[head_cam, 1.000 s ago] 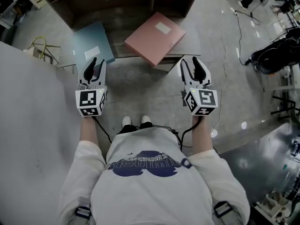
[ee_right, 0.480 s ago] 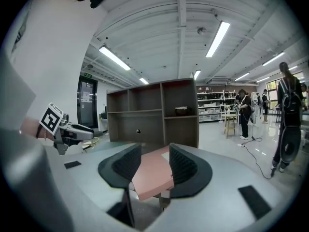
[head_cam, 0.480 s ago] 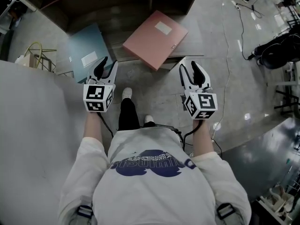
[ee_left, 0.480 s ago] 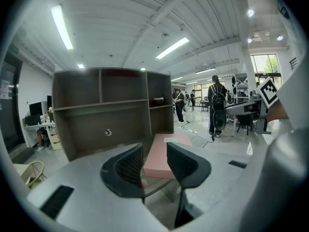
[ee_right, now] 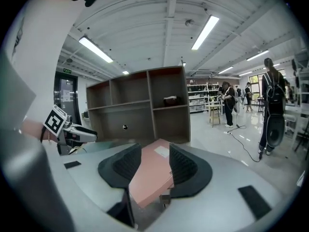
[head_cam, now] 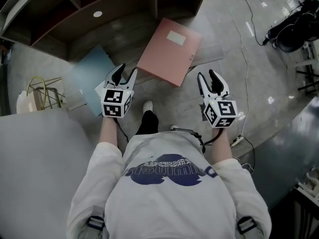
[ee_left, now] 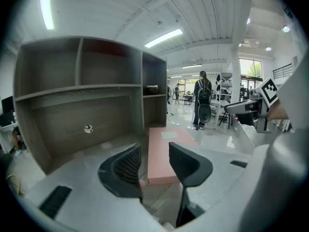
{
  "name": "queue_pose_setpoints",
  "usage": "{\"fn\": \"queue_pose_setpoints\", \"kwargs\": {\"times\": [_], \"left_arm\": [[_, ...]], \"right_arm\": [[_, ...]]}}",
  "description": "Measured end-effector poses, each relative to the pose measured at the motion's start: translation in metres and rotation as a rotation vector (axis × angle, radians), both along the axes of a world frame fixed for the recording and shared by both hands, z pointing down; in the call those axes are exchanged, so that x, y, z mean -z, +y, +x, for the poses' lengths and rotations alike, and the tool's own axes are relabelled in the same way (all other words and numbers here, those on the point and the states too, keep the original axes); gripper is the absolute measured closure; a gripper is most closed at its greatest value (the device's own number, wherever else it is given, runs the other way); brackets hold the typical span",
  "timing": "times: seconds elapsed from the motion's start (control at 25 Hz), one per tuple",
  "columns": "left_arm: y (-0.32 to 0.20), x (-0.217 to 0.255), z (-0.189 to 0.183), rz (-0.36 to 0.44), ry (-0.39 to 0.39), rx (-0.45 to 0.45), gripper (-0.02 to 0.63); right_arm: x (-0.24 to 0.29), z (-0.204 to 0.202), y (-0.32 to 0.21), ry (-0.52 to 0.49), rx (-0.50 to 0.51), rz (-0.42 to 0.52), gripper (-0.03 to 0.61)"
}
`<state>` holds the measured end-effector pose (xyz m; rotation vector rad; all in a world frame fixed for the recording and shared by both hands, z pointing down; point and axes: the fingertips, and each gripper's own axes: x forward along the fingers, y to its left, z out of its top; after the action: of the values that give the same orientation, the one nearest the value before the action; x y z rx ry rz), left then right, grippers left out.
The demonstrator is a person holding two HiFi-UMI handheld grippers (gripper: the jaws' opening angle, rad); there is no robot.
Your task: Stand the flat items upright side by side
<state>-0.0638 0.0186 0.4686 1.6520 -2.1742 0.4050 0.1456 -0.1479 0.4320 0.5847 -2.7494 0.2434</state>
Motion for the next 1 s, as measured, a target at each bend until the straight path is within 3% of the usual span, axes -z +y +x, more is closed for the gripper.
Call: {"fn": "queue_pose_setpoints", "kwargs": {"times": [0.2, 0.48, 0.6, 0.76, 1.0], "left_arm": [[-0.024, -0.034, -0.024, -0.080, 0.079, -0.123, 0.430], [-0.051, -0.095, -0.030, -0.188, 0.241, -0.263, 0.397], [-0.061, -0.116, -0.031, -0.234, 0.318, -0.276, 0.356], [-0.075, -0.138, -0.033, -0.281, 0.382, -0.260, 0.353], [-0.083, -0.163, -0.031, -0.342, 0.487, -0.245, 0.353]], "right_arm": [[-0.010, -0.024, -0.003, 0.027, -0.065, -0.028, 0.397], [-0.032, -0.040, -0.001, 0.066, -0.161, -0.087, 0.387], [-0.045, -0.041, 0.002, 0.080, -0.174, -0.134, 0.365], [-0.065, -0.033, 0.009, 0.116, -0.187, -0.211, 0.347], [-0.102, -0.012, 0.015, 0.055, -0.227, -0.444, 0.296]]}}
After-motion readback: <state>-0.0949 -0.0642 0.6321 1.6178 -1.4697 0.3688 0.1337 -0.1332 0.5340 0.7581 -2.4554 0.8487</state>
